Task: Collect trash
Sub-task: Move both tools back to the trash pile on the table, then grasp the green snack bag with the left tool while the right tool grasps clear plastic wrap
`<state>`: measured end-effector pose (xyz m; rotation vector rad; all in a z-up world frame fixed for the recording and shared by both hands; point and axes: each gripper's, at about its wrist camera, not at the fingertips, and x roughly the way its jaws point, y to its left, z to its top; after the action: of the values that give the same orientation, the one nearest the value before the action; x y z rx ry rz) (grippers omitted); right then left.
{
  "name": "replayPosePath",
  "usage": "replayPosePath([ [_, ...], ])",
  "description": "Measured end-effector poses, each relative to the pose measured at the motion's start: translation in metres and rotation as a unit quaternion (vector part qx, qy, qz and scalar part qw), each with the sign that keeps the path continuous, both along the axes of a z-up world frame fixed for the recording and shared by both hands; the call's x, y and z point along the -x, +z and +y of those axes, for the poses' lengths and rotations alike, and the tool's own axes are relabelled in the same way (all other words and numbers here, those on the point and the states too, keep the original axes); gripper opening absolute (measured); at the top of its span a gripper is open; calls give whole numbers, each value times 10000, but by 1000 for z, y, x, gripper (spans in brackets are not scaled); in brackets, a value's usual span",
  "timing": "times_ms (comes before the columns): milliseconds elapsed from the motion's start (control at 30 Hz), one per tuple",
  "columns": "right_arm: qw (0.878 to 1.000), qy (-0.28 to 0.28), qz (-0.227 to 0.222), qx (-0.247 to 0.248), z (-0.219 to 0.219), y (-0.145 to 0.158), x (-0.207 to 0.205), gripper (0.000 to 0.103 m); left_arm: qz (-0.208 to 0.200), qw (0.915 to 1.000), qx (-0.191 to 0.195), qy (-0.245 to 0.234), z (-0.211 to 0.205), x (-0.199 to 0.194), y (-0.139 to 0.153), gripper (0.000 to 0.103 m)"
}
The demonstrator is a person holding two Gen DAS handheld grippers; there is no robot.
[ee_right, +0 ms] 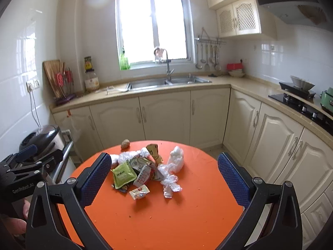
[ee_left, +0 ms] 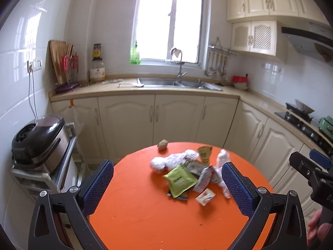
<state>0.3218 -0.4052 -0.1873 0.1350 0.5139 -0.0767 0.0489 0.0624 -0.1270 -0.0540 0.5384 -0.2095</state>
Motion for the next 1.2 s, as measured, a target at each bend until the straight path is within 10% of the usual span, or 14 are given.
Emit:
replayPosePath([
  [533,9856,94,1688,-29,-22,-139,-121,101,1239,9907,-464,-321,-73,-174,-85,102],
  [833,9712,312,2360,76,-34,-198,-167,84,1629,9804,-840,-717,-116,-291,-138,102],
  [967,9698,577,2362,175,-27,-204,-177,56,1744,9765,-907,-881,-134,-330,-158,99],
  [1033,9695,707,2342,135,-25,-203,-175,34,1873,9743,-629,-1085,-137,-347,-165,73],
  [1200,9699,713,2330,-20,-30,-201,-164,27,1964,9704,-203,-1388,-146,-378,-166,24],
])
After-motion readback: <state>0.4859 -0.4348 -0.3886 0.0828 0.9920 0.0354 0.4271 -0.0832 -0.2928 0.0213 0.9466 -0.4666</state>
